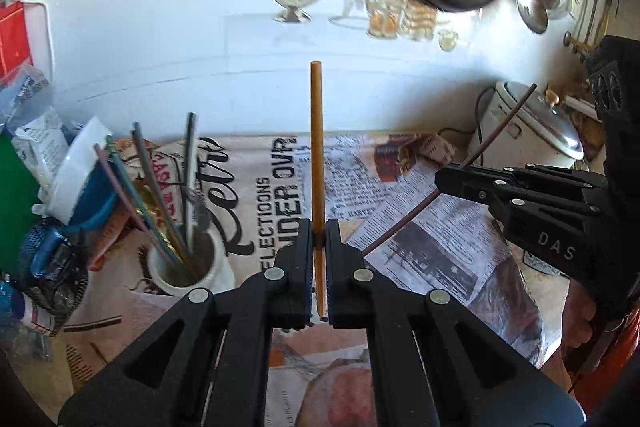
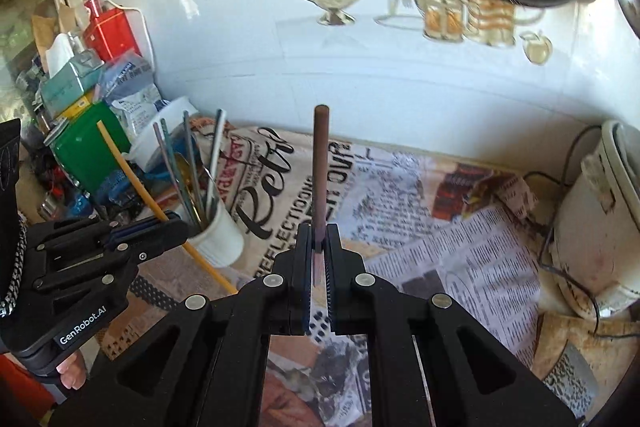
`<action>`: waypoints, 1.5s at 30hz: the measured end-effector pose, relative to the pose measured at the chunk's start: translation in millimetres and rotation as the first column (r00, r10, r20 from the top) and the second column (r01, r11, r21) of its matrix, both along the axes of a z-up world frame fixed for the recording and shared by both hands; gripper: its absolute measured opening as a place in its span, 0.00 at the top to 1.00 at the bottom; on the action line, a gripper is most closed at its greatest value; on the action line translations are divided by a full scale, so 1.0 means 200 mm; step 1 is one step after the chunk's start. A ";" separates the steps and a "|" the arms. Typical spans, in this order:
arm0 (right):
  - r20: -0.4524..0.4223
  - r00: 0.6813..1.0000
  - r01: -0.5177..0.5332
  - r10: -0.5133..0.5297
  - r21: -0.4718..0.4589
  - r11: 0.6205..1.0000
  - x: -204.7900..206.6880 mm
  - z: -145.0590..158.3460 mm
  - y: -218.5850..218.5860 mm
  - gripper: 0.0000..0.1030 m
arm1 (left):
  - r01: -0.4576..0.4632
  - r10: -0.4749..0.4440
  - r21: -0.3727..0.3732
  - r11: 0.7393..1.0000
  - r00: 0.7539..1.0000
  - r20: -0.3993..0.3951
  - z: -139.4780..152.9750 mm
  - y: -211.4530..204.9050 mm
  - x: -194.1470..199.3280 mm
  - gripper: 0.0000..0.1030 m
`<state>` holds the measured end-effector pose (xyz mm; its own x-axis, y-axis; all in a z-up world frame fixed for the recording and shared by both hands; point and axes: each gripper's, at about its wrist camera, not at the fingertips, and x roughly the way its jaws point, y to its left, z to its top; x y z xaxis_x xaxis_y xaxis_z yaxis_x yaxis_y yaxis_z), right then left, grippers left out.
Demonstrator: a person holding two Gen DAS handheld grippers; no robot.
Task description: Organize utensils
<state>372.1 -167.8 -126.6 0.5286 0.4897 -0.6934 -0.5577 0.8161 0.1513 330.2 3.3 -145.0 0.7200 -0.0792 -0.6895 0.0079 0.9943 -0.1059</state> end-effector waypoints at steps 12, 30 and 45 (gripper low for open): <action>0.070 0.994 -0.081 0.079 0.027 0.996 -0.03 0.15 0.40 0.95 | -0.078 0.078 0.003 0.997 0.993 0.084 0.18 0.40 -0.06 0.97; -0.029 0.991 -0.128 0.128 0.003 0.992 0.05 -0.04 0.86 0.95 | -0.100 0.101 -0.032 0.994 0.995 0.024 0.03 0.78 0.08 0.97; -0.138 0.984 -0.125 0.116 -0.059 0.990 0.09 -0.22 0.87 0.85 | -0.106 0.101 -0.054 0.993 0.991 -0.088 -0.13 0.79 0.15 0.95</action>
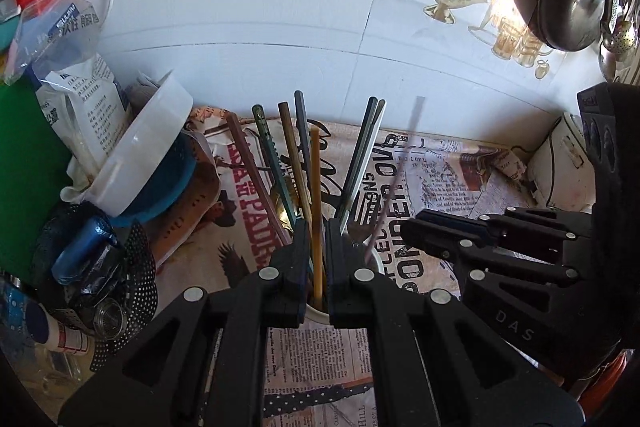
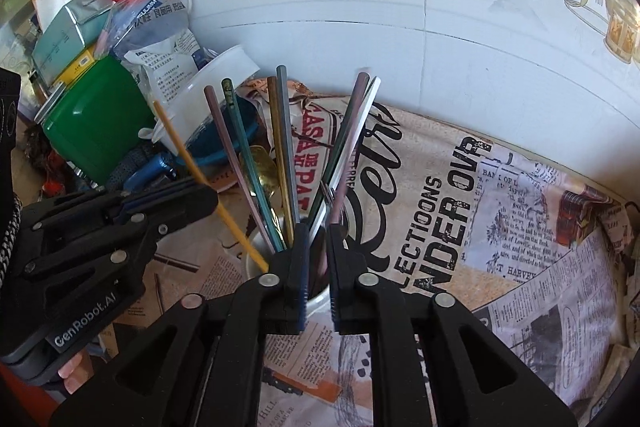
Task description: Organize utensils
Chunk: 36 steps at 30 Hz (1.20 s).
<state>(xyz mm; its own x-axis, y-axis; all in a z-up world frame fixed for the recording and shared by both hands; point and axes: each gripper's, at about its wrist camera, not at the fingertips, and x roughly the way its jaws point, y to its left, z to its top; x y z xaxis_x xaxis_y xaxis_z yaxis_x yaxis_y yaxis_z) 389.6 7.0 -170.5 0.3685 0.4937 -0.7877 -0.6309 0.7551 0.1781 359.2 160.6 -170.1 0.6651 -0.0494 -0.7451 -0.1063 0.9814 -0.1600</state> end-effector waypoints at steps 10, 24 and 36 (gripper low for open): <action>0.126 0.991 -0.046 0.035 0.089 0.995 -0.14 0.28 -0.32 0.79 | -0.107 0.098 0.067 0.992 0.987 0.130 0.28 -0.18 -0.23 0.77; 0.413 0.910 -0.163 0.021 0.312 0.936 -0.55 0.84 -0.90 0.79 | -0.194 0.125 0.103 0.976 0.875 0.468 0.84 -0.59 -0.86 0.57; 0.506 0.861 -0.152 -0.060 0.367 0.918 -1.01 0.92 -1.05 0.29 | -0.197 0.084 0.127 0.972 0.798 0.597 0.99 -0.68 -1.38 0.05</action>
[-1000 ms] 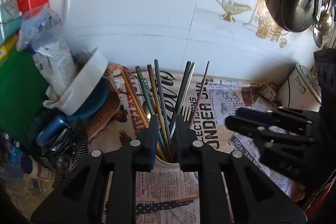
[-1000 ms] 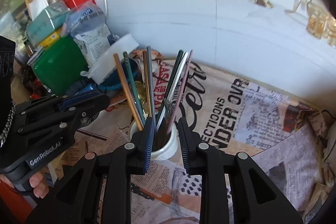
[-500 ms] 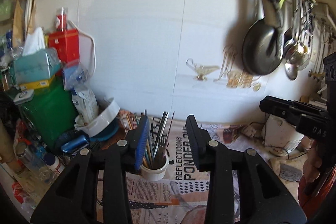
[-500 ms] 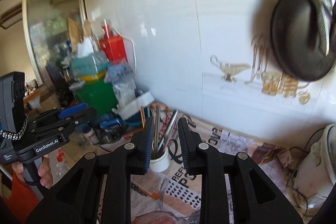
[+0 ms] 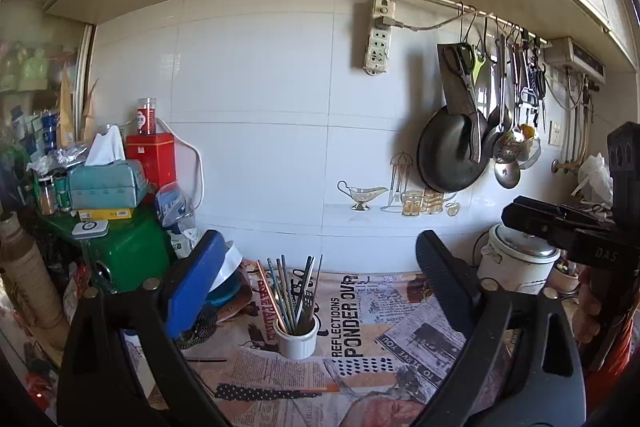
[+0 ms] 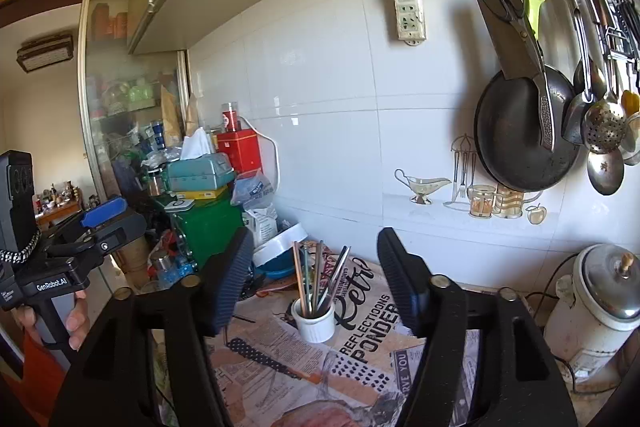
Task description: Organize utensils
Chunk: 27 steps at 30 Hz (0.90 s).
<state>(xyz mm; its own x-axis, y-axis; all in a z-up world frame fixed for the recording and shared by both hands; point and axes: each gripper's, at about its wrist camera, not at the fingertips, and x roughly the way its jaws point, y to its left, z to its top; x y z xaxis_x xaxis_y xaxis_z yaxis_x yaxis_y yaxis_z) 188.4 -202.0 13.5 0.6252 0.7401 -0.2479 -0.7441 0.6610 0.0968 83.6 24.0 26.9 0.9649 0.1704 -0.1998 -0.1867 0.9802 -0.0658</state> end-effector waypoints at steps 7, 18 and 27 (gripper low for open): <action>0.039 0.999 0.022 -0.023 0.030 0.999 -0.21 0.00 -0.01 0.00 | -0.008 0.008 -0.015 1.000 1.000 0.003 -0.02 0.05 -0.18 0.01; 0.024 0.998 0.064 -0.065 0.029 0.998 -0.33 -0.04 0.03 0.00 | 0.000 0.000 0.000 1.000 1.000 0.012 -0.04 0.09 -0.32 0.01; 0.030 0.996 0.078 -0.078 0.017 0.997 -0.36 -0.04 0.04 0.00 | 0.017 -0.017 -0.007 1.000 1.000 0.011 -0.05 0.09 -0.32 0.01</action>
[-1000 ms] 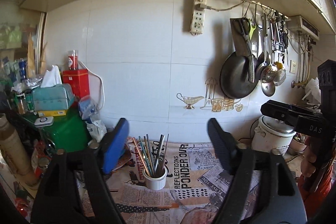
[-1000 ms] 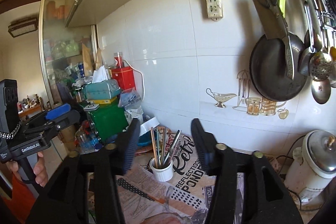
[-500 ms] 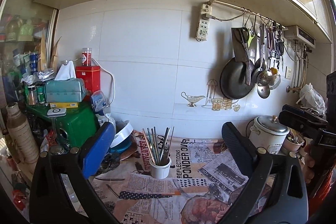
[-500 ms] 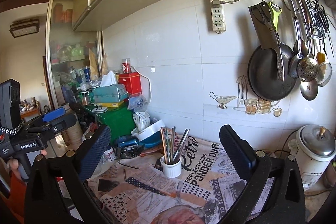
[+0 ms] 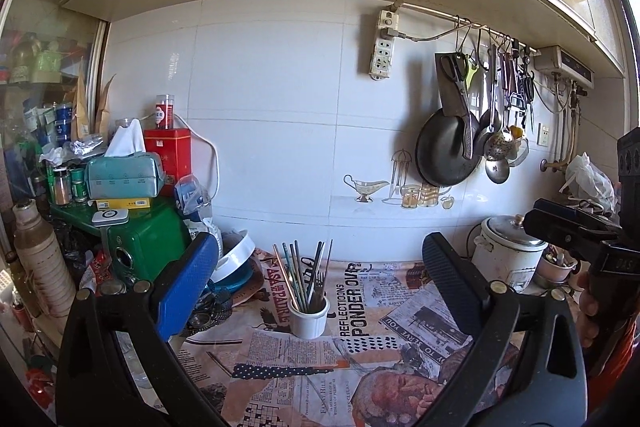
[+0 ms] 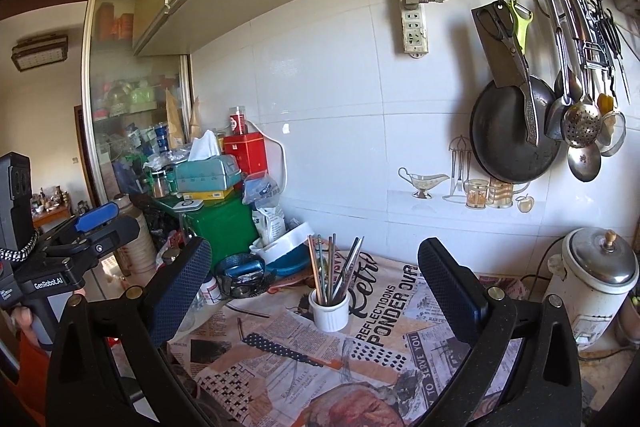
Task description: Organize utensils
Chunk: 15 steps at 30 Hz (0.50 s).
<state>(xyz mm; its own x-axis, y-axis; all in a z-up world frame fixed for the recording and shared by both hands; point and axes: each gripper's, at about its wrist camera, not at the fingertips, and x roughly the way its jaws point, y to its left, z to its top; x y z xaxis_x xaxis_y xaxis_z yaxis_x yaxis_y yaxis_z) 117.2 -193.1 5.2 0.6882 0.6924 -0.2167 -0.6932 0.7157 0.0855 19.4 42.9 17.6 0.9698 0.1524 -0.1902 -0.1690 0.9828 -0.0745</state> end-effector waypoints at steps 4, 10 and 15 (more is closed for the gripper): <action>-0.004 1.000 0.006 -0.006 -0.006 1.000 -0.01 -0.01 0.00 0.00 | 0.003 -0.003 -0.006 1.000 1.000 -0.004 -0.01 0.00 0.01 0.01; -0.007 1.000 0.012 -0.012 -0.012 1.000 -0.02 -0.01 0.00 0.00 | 0.008 -0.008 -0.011 1.000 1.000 -0.009 -0.03 0.00 0.02 0.01; -0.009 1.000 0.012 -0.012 -0.014 1.000 -0.02 -0.01 0.00 0.00 | 0.010 -0.010 -0.014 1.000 1.000 -0.012 -0.03 0.00 0.02 0.01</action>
<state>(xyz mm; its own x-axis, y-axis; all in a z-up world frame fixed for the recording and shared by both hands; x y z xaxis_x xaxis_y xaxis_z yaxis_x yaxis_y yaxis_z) 112.5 -192.4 3.9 0.6945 0.6807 -0.2331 -0.6835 0.7254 0.0818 22.7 42.8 11.2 0.9688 0.1399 -0.2044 -0.1601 0.9834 -0.0859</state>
